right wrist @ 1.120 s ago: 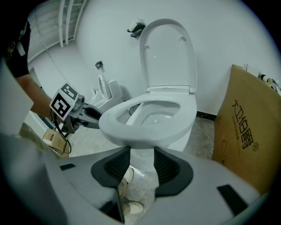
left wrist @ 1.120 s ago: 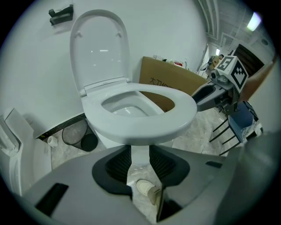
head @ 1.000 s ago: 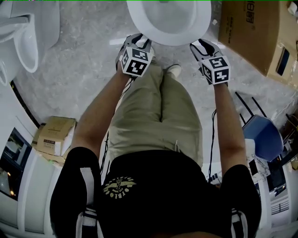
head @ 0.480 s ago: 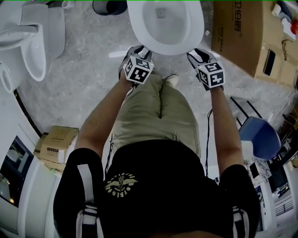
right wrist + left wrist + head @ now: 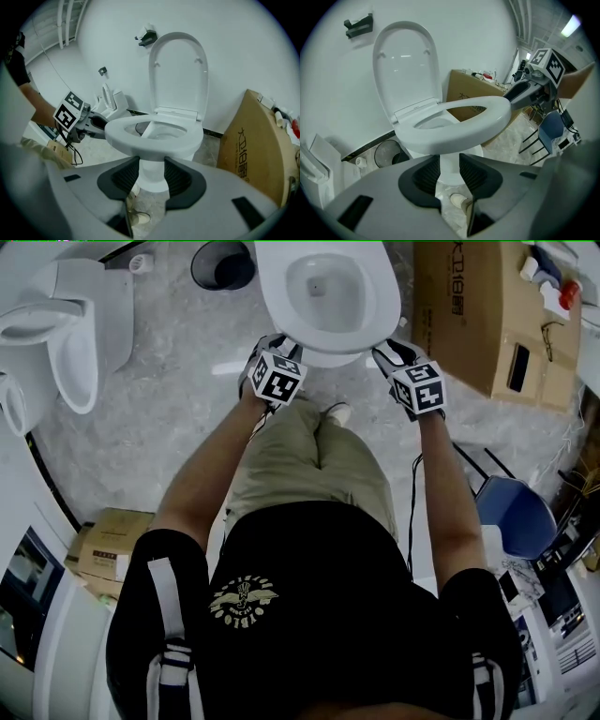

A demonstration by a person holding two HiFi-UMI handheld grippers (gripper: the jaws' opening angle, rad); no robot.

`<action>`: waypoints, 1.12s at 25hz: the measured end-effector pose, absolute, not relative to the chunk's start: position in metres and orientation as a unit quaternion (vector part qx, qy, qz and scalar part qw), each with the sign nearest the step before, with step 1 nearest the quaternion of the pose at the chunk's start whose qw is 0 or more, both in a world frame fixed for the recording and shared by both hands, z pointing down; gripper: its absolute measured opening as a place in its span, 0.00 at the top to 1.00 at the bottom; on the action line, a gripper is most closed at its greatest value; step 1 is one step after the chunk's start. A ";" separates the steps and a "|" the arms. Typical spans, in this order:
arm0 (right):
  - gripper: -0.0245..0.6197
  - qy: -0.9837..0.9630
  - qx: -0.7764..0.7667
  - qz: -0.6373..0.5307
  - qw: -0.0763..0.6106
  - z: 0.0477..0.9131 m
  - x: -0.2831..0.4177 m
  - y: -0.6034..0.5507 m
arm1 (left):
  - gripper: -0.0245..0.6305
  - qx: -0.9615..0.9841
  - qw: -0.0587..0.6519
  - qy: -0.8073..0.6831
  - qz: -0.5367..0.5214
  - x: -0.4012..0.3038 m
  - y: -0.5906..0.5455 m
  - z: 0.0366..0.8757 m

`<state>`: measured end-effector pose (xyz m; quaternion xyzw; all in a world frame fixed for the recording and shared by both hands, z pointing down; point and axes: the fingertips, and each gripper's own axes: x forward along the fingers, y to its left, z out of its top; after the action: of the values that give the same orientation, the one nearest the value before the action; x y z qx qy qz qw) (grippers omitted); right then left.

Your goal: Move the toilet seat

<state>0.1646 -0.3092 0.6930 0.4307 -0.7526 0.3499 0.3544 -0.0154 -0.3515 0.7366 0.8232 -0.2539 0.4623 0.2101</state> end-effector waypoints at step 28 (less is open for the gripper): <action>0.68 -0.764 0.457 0.296 0.346 0.598 0.176 -0.396 | 0.76 0.847 0.168 -0.272 0.426 -0.010 -0.428 0.657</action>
<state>0.1760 -0.3961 0.5981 0.4570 -0.7643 0.2959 0.3456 -0.0096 -0.4284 0.6573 0.8466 -0.2721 0.4257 0.1675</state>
